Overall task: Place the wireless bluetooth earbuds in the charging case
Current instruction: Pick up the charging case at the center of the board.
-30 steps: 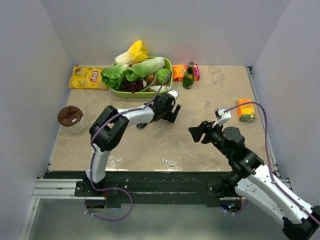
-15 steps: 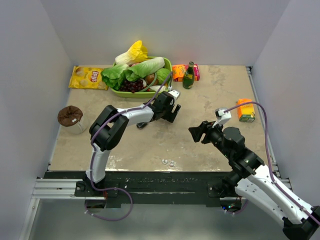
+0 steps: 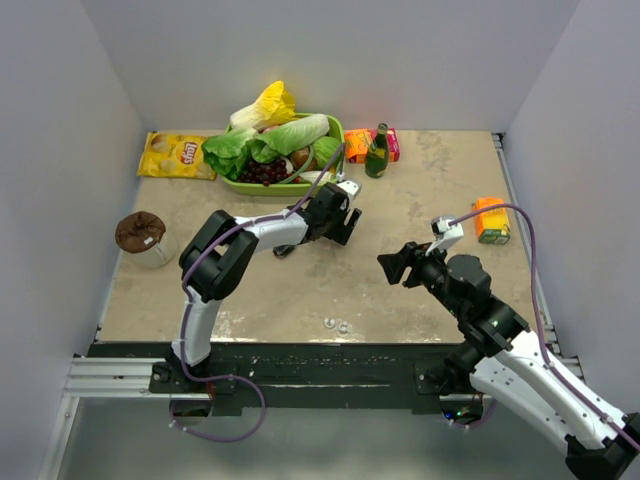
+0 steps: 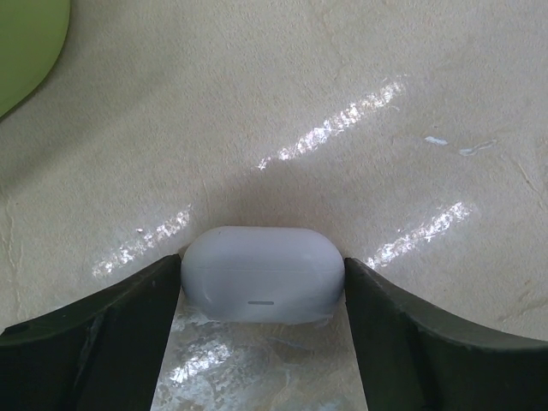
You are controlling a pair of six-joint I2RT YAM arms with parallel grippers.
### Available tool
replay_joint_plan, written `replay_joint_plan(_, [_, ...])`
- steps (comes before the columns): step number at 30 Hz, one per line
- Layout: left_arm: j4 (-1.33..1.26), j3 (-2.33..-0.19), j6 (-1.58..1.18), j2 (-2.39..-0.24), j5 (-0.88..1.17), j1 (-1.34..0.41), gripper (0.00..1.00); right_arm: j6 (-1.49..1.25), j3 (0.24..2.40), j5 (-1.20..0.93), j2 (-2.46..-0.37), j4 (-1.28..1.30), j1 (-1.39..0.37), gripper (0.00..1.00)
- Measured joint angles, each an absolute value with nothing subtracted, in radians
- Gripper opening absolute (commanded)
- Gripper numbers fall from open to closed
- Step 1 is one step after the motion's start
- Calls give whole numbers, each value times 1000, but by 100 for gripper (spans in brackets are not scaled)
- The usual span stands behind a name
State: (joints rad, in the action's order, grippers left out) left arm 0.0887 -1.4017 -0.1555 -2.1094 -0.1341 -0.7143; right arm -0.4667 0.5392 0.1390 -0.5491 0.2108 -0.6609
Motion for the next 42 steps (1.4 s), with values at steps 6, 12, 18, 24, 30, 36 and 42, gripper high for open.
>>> replay_joint_plan(6, [87, -1401, -163, -2109, -136, -715, 42, -467, 539, 139, -548, 210, -661, 65])
replay_joint_plan(12, [46, -1366, -164, -2098, -138, -717, 3, -467, 539, 139, -548, 210, -661, 64])
replay_joint_plan(18, [2, -1222, -163, -1991, -134, -715, 0, -467, 554, 139, -567, 214, -661, 66])
replay_joint_plan(24, [-198, -904, -163, -1665, -60, -715, 0, -463, 643, 137, -620, 206, -661, 69])
replay_joint_plan(30, [-795, -468, -134, -1272, 99, -764, 0, -471, 691, 1, -667, 158, -661, 77])
replay_joint_plan(36, [-1064, -229, -109, -1196, 208, -813, 0, -467, 758, -178, -751, 151, -661, 87])
replay_joint_plan(42, [-1196, -168, -104, -1113, 232, -842, 0, -432, 850, -239, -833, 203, -695, 89])
